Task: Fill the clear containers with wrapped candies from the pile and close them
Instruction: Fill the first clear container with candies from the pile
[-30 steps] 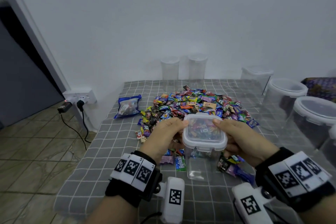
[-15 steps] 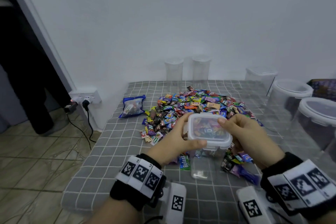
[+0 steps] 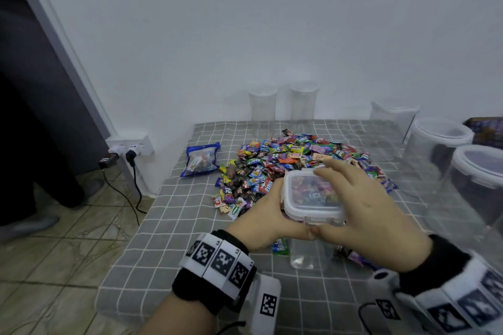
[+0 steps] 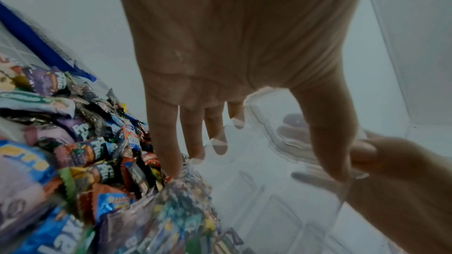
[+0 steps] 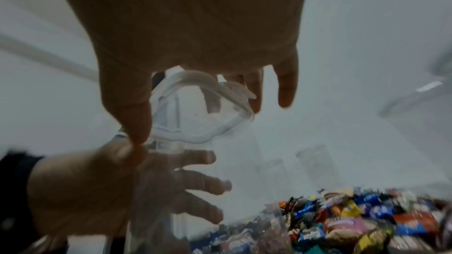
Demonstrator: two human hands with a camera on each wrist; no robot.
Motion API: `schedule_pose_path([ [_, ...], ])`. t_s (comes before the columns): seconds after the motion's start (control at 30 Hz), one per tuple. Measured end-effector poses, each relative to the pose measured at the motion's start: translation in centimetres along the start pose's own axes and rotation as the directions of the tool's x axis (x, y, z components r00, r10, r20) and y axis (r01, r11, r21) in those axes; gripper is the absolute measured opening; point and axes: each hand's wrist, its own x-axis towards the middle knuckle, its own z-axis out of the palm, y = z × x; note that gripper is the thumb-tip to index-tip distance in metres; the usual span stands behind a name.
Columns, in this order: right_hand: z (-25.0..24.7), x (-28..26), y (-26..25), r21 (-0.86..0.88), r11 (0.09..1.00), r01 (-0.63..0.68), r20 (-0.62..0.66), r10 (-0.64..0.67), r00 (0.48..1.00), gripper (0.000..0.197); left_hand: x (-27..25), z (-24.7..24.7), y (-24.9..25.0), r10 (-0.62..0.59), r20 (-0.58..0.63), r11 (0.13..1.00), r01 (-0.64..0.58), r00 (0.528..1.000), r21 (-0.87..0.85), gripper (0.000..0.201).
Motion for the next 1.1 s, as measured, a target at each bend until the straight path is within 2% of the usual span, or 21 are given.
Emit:
schedule_pose_path([
  [0.1,0.4,-0.3,-1.4,-0.181,0.969,0.166,-0.103,-0.187,0.977,0.054,0.1,-0.1,0.1,0.006,0.022,0.999,-0.006,1.0,0.039,0.098],
  [0.23,1.9,-0.9,-2.9,-0.316,0.922,0.224,-0.174,-0.288,0.942,0.044,0.7,-0.5,-0.2,0.015,0.033,0.983,-0.021,0.999,0.181,0.097],
  [0.33,2.5,-0.5,-4.0,-0.463,0.87,0.172,-0.164,-0.274,0.948,0.036,0.8,-0.6,-0.1,0.023,0.031,0.967,-0.03,0.999,0.253,0.101],
  [0.43,2.9,0.1,-4.8,-0.539,0.837,0.1,-0.17,-0.224,0.96,0.034,1.3,-0.4,-0.5,0.038,0.028,0.942,-0.045,0.999,0.332,0.092],
  [0.63,3.5,0.7,-5.4,-0.601,0.798,0.036,-0.22,-0.208,0.953,0.019,2.0,-0.1,-1.1,0.055,-0.045,0.907,-0.031,0.997,0.419,0.083],
  [0.83,4.0,0.5,-5.5,-0.632,0.775,0.016,-0.229,-0.207,0.951,0.022,1.0,-0.5,0.4,0.132,0.011,0.908,-0.125,0.991,0.4,0.063],
  [0.97,2.8,0.3,-5.3,-0.563,0.823,0.077,-0.166,-0.204,0.965,0.033,1.0,-0.2,0.8,0.13,0.042,0.912,-0.136,0.991,0.387,0.067],
  [1.1,0.7,1.0,-5.8,-0.509,0.852,0.123,-0.019,-0.154,0.988,0.016,1.2,-0.3,0.3,0.084,0.048,0.918,-0.096,0.995,0.384,0.083],
])
